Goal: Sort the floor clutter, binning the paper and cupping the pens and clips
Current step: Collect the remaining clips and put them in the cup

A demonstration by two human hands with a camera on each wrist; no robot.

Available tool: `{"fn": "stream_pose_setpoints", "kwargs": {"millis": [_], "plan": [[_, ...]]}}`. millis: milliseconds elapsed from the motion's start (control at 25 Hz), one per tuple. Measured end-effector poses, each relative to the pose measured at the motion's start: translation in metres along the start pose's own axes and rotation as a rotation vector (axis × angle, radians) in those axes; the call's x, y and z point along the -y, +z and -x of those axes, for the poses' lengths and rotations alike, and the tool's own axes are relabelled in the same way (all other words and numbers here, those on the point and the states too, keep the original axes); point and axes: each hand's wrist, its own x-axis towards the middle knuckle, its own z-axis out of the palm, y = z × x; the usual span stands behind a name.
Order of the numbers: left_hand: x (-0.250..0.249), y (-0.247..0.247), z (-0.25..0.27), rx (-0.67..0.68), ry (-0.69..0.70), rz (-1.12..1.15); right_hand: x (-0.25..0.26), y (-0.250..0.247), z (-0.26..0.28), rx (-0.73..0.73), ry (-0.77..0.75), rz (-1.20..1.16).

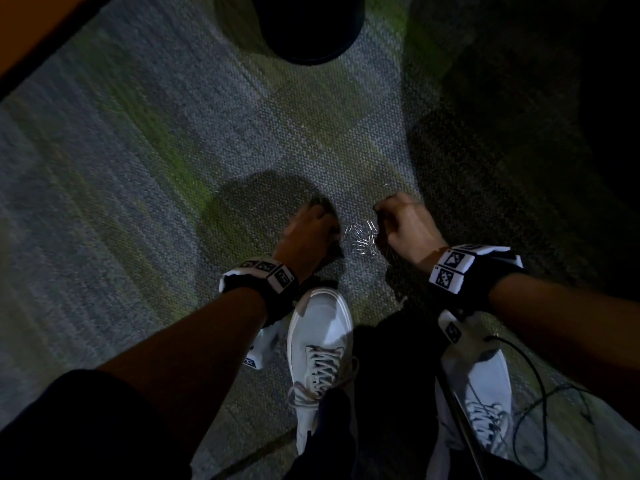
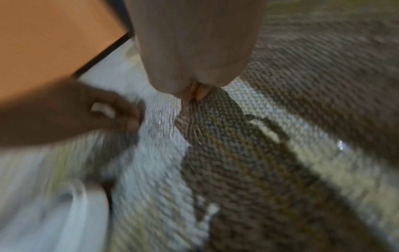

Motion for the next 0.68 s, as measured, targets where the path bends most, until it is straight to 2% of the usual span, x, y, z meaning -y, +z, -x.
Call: {"fn": "stream_pose_setpoints", "kwargs": {"millis": [120, 200, 240, 320, 400, 480, 560, 680], "plan": [[0.000, 0.004, -0.004, 0.158, 0.035, -0.168, 0.003, 0.005, 0.005, 0.081, -0.111, 0.037], [-0.003, 0.003, -0.007, 0.207, 0.037, -0.158, 0.004, 0.006, 0.008, 0.122, -0.194, 0.015], [-0.008, 0.001, -0.008, 0.193, 0.054, -0.114, 0.003, 0.005, 0.007, 0.115, -0.183, -0.011], [-0.014, -0.003, -0.009, 0.095, 0.062, 0.041, -0.003, 0.001, 0.007, 0.032, -0.061, -0.084], [-0.017, -0.006, -0.009, -0.036, -0.026, 0.261, -0.012, -0.002, 0.013, -0.020, 0.022, -0.089], [-0.017, -0.005, -0.007, -0.152, -0.074, 0.325, -0.016, -0.002, 0.023, 0.024, 0.001, -0.024], [-0.018, 0.002, -0.002, -0.139, -0.019, 0.235, -0.011, 0.006, 0.028, 0.089, -0.075, 0.036], [-0.024, 0.016, 0.000, 0.019, 0.062, 0.157, 0.004, 0.016, 0.023, 0.141, -0.196, 0.027]]}}
